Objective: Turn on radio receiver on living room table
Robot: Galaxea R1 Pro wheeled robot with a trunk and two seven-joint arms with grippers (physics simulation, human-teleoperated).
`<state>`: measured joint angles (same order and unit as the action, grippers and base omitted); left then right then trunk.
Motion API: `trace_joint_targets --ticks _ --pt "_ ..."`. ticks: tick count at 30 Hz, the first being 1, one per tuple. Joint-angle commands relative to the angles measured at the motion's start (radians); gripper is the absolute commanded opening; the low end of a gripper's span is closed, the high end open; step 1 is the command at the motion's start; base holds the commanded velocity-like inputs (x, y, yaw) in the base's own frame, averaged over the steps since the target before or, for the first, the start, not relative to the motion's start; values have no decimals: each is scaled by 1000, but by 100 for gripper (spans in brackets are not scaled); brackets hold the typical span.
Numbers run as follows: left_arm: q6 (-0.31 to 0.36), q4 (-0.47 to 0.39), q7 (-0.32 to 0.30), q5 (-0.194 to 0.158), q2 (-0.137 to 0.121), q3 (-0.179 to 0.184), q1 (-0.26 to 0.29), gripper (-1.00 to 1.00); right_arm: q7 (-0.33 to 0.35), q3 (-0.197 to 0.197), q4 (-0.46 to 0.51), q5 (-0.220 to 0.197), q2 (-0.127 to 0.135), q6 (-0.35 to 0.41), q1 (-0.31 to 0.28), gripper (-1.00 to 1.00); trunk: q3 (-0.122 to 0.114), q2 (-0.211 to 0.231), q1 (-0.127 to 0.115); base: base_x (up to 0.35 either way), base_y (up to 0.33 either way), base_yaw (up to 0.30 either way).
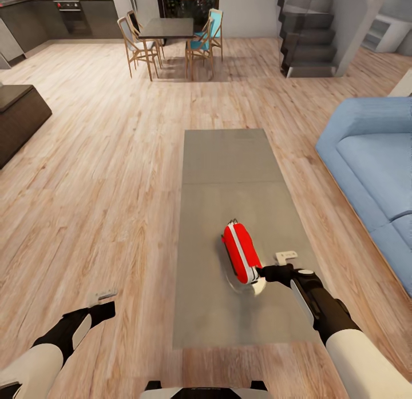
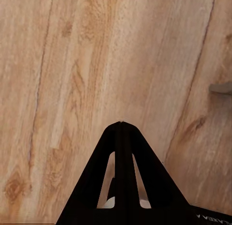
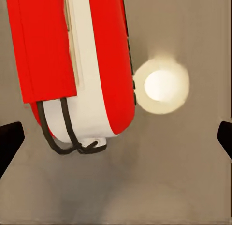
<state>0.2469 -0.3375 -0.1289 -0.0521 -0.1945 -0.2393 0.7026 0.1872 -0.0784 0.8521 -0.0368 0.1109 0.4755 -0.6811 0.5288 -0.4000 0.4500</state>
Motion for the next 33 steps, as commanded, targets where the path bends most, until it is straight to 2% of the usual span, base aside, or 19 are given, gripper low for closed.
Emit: trace_joint_targets --ticks 1,6,11,25,33 --pt "0 0 0 0 0 0 0 -100 0 0 0 0 0 0 0 100 0 0 0 -238 -116 0" --pt "0 0 0 0 0 0 0 -100 -2 0 -2 0 0 0 0 100 0 0 0 -274 -138 0" --pt "0 0 0 1 0 0 0 -100 -33 1 -5 1 1 0 0 100 0 0 0 -265 -137 0" --pt "0 0 0 1 -1 0 0 -100 -58 -2 -24 -1 0 -51 0 100 0 0 0 -34 -15 0" --pt "0 0 0 2 -1 0 0 -100 -58 -4 -59 -2 -2 -52 0 100 0 0 0 -275 0 0"
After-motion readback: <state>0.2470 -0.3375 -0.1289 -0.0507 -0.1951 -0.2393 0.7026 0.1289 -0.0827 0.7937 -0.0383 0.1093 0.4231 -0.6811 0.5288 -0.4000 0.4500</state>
